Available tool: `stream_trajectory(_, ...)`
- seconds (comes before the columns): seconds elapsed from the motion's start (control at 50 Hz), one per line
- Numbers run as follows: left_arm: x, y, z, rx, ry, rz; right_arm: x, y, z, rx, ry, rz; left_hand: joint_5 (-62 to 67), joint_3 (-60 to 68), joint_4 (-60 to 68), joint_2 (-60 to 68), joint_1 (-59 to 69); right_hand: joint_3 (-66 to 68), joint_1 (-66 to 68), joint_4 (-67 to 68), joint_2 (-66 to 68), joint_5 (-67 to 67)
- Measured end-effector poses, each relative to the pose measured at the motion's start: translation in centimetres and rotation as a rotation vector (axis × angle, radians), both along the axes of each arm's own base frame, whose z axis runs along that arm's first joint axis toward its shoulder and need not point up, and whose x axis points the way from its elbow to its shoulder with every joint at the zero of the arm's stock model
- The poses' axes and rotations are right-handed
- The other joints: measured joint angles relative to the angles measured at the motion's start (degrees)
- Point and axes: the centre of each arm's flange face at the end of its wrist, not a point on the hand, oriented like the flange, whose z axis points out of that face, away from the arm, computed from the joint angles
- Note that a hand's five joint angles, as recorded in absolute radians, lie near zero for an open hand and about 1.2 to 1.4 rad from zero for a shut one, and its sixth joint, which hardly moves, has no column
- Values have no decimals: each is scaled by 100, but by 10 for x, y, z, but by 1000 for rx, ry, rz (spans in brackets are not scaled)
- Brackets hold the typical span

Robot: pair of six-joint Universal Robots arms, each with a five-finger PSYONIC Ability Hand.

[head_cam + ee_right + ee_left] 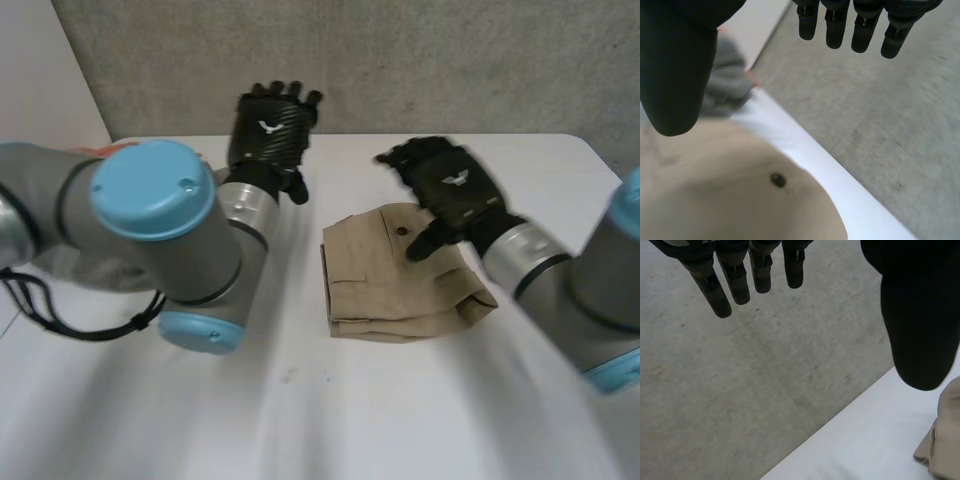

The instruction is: Fold the laundry.

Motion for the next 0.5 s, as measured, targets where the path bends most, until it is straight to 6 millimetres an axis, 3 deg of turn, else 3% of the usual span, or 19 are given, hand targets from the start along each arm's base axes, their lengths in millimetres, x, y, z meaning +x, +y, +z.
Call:
stream_trajectory(0.02,0,0,0,0,0,0,0,0,0,0,0,0,0,0,0,0,0,0,0,0,0,0)
stream_trajectory(0.08,-23,2,-10,11,-16,-99,-32,-24,11,136,-102,-106,0,0,0,0,0,0,0,0,0,0)
stream_trajectory(0.18,-49,10,-36,87,-73,-214,-53,-51,-2,285,-81,-186,0,0,0,0,0,0,0,0,0,0)
stream_trajectory(0.32,-65,16,-84,266,-205,-247,-52,-78,-42,442,56,-187,0,0,0,0,0,0,0,0,0,-1)
stream_trajectory(0.5,-59,14,-120,421,-333,-198,-48,-93,-80,468,188,-161,0,0,0,0,0,0,-51,0,0,-1)
